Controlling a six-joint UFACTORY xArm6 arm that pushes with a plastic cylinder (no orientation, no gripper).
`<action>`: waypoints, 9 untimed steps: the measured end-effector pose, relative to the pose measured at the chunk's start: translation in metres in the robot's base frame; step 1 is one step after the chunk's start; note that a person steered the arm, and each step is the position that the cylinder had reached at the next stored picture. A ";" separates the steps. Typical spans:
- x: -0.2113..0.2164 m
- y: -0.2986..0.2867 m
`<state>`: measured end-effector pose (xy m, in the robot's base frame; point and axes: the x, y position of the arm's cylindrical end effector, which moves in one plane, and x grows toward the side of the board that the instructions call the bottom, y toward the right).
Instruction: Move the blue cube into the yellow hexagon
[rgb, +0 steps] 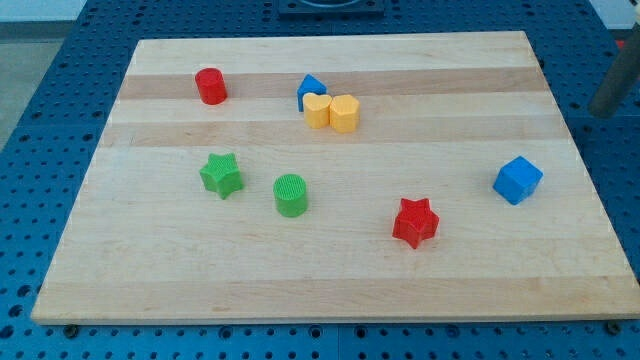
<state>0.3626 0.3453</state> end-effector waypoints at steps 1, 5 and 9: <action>0.054 -0.001; 0.121 -0.154; 0.093 -0.067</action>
<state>0.4554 0.2781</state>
